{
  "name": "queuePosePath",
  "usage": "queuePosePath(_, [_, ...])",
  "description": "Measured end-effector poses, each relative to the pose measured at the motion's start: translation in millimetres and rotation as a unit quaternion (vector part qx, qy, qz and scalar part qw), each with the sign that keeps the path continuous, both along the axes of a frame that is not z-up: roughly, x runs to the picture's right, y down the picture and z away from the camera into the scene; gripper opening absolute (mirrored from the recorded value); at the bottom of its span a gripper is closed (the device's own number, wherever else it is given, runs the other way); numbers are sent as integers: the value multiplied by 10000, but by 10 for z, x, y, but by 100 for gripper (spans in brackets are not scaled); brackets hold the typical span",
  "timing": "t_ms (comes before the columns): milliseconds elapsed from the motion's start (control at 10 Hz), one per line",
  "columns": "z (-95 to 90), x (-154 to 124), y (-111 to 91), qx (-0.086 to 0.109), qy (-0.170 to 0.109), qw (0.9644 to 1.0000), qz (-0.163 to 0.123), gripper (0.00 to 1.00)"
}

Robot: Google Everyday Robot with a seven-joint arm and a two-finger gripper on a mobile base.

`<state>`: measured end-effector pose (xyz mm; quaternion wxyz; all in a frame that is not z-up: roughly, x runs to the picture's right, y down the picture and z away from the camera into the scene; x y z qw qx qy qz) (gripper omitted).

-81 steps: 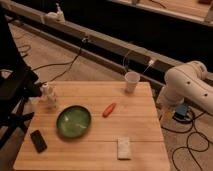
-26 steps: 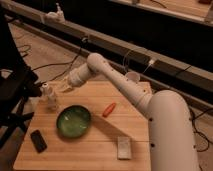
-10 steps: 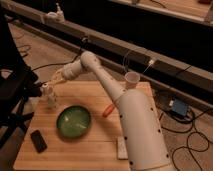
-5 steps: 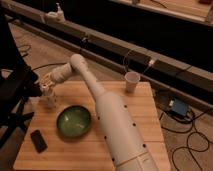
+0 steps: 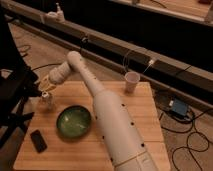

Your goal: Knock the bottle over

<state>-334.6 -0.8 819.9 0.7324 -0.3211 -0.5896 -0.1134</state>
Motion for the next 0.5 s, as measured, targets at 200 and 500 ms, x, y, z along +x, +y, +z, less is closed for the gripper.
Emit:
queuePosePath(200, [-124,252,61,-130,158,9991,-376,0])
queuePosePath(500, [-136,285,72,-148,185,9988,-427,14])
